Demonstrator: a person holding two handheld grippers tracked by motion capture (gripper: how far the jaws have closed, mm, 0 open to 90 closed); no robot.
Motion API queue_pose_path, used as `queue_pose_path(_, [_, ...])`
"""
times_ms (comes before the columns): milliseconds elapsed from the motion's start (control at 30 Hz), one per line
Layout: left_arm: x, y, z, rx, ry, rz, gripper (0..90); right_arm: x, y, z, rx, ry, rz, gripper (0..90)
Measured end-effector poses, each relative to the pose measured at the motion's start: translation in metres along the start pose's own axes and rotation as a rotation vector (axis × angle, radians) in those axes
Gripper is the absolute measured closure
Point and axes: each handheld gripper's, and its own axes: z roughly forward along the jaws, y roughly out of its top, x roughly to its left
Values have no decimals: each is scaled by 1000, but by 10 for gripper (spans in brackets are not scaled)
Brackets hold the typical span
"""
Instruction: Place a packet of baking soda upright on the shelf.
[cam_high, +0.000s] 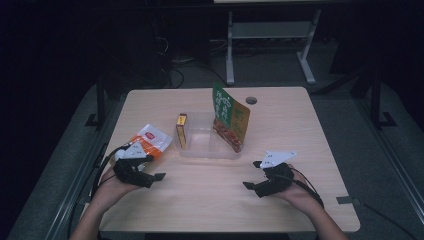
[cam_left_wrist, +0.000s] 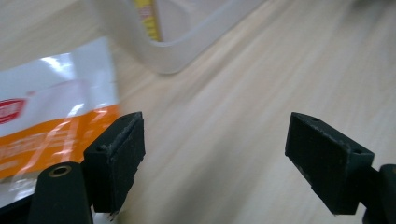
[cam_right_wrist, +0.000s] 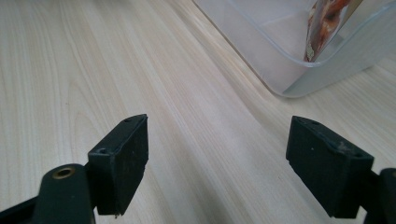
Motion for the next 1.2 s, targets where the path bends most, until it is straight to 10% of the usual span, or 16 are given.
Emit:
queue_pose_path(767, [127, -17, 7, 116, 267, -220, 206, 0, 1, 3, 8, 56, -33, 204])
queue_pose_path(967, [146, -33, 20, 184, 199, -284, 251, 0, 1, 2, 6, 66, -34, 205])
queue_pose_path(1200, [148, -36, 17, 166, 126, -314, 567, -1, 0, 1, 8, 63, -29, 205])
